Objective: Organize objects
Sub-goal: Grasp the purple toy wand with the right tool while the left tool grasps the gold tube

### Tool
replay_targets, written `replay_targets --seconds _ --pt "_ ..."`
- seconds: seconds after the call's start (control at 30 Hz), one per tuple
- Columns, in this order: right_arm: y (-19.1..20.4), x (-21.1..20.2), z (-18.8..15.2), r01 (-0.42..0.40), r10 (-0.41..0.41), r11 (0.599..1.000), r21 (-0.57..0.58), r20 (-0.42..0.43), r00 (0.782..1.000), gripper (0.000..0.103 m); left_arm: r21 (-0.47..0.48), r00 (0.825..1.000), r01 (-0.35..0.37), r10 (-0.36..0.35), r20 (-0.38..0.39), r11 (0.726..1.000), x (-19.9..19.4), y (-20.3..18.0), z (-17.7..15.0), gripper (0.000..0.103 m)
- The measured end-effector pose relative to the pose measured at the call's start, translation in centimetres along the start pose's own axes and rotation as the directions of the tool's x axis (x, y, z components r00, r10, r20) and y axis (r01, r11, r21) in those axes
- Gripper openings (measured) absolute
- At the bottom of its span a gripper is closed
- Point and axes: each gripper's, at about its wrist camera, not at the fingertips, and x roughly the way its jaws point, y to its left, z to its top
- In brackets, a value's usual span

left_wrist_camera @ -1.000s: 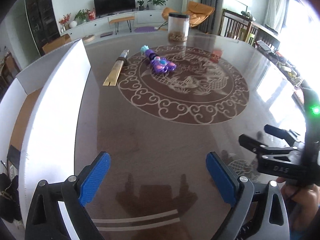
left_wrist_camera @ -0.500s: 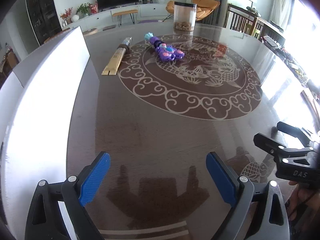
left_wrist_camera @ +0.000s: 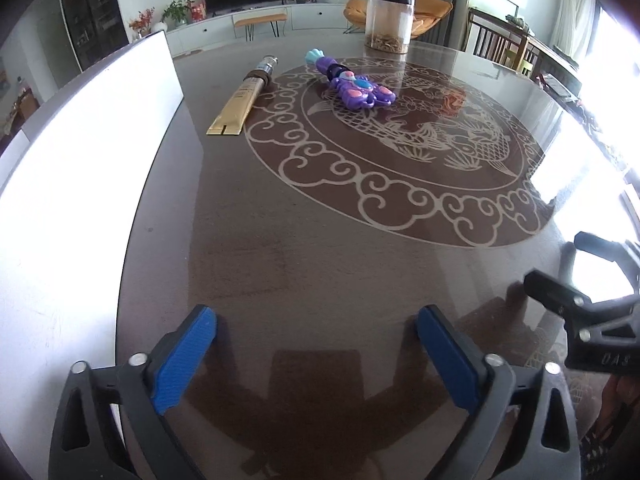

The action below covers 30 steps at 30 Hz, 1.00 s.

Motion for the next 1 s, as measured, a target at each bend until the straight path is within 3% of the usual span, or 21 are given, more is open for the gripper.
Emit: replay_targets --seconds 0.27,0.5,0.67,0.73,0.77,0.8,1.0 --pt "2.1 3.9 6.3 -0.042 0.043 0.997 -0.066 0.017 0.999 0.103 -0.012 0.999 -0.011 0.012 0.051 1.0 -0.2 -0.2 -0.4 0.103" --pt "6.0 8.5 13.9 -0.085 0.088 0.986 -0.14 0.015 0.996 0.103 -0.013 0.998 -0.012 0.012 0.054 1.0 -0.2 -0.3 -0.3 0.103" --pt "8.1 10.3 16.9 -0.091 0.096 0.985 -0.15 0.026 0.995 0.103 -0.013 0.998 -0.012 0.012 0.054 1.0 -0.1 -0.3 -0.3 0.103" --pt "8.0 10.2 17.8 -0.075 0.082 0.989 -0.124 0.057 0.995 0.09 -0.013 0.998 -0.012 0.012 0.054 1.0 -0.2 -0.3 -0.3 0.103" --pt "7.5 10.0 18.1 -0.068 0.076 0.992 -0.106 0.072 0.995 0.06 -0.013 0.998 -0.012 0.012 0.054 1.0 -0.1 -0.3 -0.3 0.103" --pt "7.0 10.0 18.3 -0.078 0.084 0.994 -0.083 0.064 0.994 0.053 -0.013 0.998 -0.012 0.012 0.054 1.0 -0.1 -0.3 -0.3 0.103" --pt "5.1 7.7 14.4 -0.092 0.105 0.983 -0.159 0.075 0.992 0.053 -0.013 0.998 -0.011 0.012 0.054 1.0 -0.1 -0.3 -0.2 0.103"
